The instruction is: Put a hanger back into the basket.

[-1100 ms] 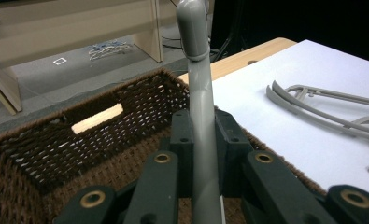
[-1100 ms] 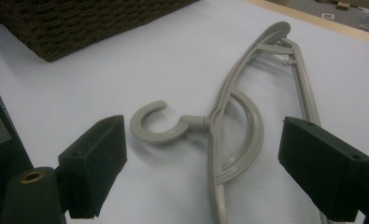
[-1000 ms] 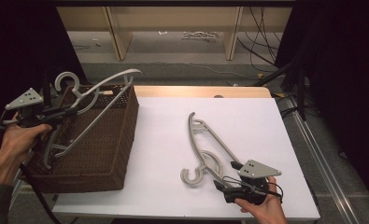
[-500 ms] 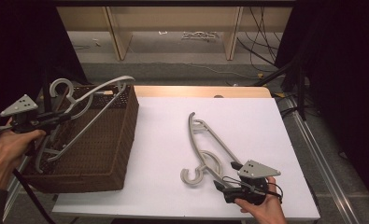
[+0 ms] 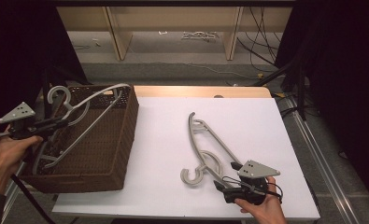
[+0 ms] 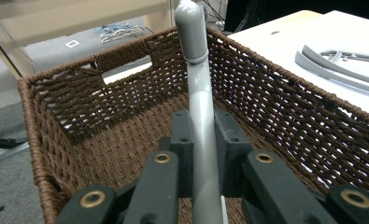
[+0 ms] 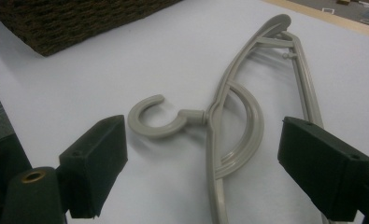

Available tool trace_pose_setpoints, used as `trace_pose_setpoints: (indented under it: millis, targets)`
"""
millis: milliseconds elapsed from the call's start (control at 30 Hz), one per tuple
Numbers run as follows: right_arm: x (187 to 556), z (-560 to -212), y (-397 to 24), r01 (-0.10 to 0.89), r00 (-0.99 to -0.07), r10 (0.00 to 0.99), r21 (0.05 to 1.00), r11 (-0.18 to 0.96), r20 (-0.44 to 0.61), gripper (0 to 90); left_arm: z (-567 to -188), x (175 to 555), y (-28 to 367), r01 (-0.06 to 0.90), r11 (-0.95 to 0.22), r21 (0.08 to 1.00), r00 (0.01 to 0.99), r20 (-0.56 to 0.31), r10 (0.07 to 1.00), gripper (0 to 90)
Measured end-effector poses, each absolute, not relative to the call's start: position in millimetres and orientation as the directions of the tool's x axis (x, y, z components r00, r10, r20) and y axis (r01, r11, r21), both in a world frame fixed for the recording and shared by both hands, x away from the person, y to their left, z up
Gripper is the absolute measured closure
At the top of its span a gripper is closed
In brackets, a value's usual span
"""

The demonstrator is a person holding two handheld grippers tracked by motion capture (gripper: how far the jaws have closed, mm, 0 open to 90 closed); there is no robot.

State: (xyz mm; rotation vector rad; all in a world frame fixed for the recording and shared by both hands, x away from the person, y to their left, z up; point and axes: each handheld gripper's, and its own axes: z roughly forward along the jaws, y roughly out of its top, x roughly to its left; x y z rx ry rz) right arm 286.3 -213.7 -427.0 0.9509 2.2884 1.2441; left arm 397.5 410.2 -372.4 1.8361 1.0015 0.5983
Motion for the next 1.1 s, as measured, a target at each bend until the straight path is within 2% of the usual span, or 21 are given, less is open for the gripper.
trace_pose_setpoints:
  millis: [533,567,600,800,900,1100]
  targets:
    - [286.8,-428.6,-213.6,0.392,-0.709,0.705,0.834,0.388,0.005,16.8,-404.9,420.3,398.4,0.516,-0.309,0.799,0.544,-0.027,0.838,78.9]
    - [286.8,-428.7,-213.6,0.39,-0.709,0.705,0.835,0.389,0.003,16.8,-406.7,421.2,397.0,0.522,-0.282,0.805,0.53,-0.047,0.847,79.0]
    - [286.6,-428.7,-213.6,0.393,-0.71,0.704,0.833,0.389,0.006,16.8,-407.5,422.3,398.9,0.529,-0.311,0.789,0.536,-0.027,0.844,79.1]
    - [286.6,-428.8,-213.9,0.392,-0.709,0.705,0.833,0.391,0.004,16.9,-415.8,423.5,404.1,0.553,-0.243,0.797,0.494,-0.079,0.866,78.8]
    - [286.6,-428.7,-213.4,0.393,-0.71,0.704,0.833,0.389,0.006,16.8,-418.7,424.3,406.4,0.553,-0.23,0.8,0.476,-0.077,0.876,78.5]
    - [286.3,-428.9,-213.8,0.394,-0.709,0.705,0.832,0.39,0.005,16.9,-423.3,428.0,412.0,0.618,-0.214,0.756,0.415,-0.083,0.906,76.0]
